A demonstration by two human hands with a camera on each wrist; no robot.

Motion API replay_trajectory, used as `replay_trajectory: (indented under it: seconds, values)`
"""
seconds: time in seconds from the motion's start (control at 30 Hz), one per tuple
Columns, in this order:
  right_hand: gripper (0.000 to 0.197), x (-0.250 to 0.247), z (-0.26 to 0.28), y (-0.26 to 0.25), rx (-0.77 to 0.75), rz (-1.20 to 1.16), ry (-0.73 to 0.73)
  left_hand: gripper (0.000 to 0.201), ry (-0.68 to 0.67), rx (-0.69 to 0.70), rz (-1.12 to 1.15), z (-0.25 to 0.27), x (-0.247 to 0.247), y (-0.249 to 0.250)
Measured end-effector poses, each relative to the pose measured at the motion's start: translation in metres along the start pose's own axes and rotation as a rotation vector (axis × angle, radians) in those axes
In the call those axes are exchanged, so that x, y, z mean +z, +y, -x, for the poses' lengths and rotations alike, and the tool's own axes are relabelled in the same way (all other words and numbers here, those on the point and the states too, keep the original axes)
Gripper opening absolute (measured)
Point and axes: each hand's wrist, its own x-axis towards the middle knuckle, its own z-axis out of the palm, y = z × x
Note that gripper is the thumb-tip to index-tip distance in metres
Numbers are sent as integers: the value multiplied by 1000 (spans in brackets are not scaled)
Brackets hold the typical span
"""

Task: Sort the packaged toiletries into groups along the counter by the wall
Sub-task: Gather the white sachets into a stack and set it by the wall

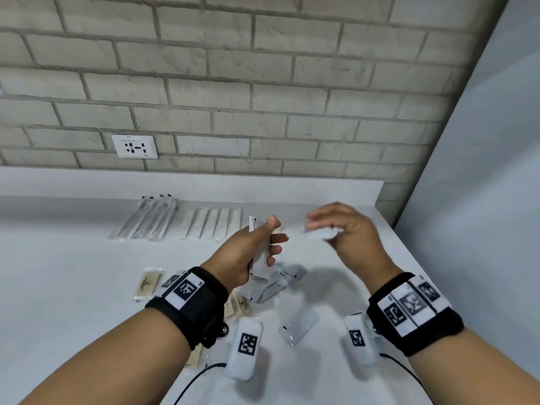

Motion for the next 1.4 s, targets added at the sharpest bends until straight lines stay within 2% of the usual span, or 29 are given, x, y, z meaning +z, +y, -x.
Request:
replay_trajectory:
  seconds: [0.03, 0.1, 0.17, 0.3, 0.43, 0.57, 0.67, 0.8, 0.87, 0.93, 1.07, 1.13, 1.17, 1.23, 1.3, 1.33, 1.37, 1.4]
  values:
    - [52, 2, 9, 6, -26, 74, -60, 19, -20, 7, 26, -2, 3, 1]
    - [45, 4, 23, 19, -60, 146, -116, 29, -33, 39, 67, -7, 7, 0]
    - [42, 6, 30, 25, -14, 129, -98, 34, 1, 89, 62, -11, 9, -3]
    - [27, -5, 32, 27, 373, -10, 18, 44, 104, 182, -2, -14, 6, -6]
    - [12, -14, 19, 21, 528, -314, 10, 56, 161, 265, -69, -15, 8, -6]
    - [3, -6, -1, 8, 562, -366, 5, 57, 107, 283, -120, -12, 14, -6]
    - [15, 10, -6, 5, 635, -518, -3, 55, 12, 271, -120, -8, 16, -5]
    - [16, 23, -10, 7, 622, -651, 274, 60, -39, 217, -143, -7, 14, -7]
    - [14, 23, -9, 10, 626, -738, 322, 55, -29, 201, -196, -6, 13, -13]
    - [13, 22, -4, 18, 631, -701, 303, 46, 37, 198, -226, -5, 10, -15]
    - [13, 3, -1, 26, 522, -371, 313, 40, 61, 178, -407, -2, 1, -5]
    - [14, -13, -11, 16, 423, -219, 201, 39, 11, 147, -581, 0, -3, 4]
    - [13, -19, -18, 10, 367, -121, 79, 38, -25, 130, -660, 1, -3, 9]
    - [13, -27, -32, -2, 327, 112, -255, 35, -87, 102, -764, -1, 1, 17]
    - [16, -22, -42, -7, 379, 293, -557, 33, -107, 120, -761, -2, 7, 24]
    - [17, -20, -42, -8, 410, 334, -612, 35, -124, 144, -716, -4, 13, 26]
    - [19, -13, -40, -4, 429, 316, -604, 37, -108, 160, -646, -5, 14, 26]
    - [21, -7, -35, 1, 447, 239, -524, 38, -78, 170, -549, -8, 16, 25]
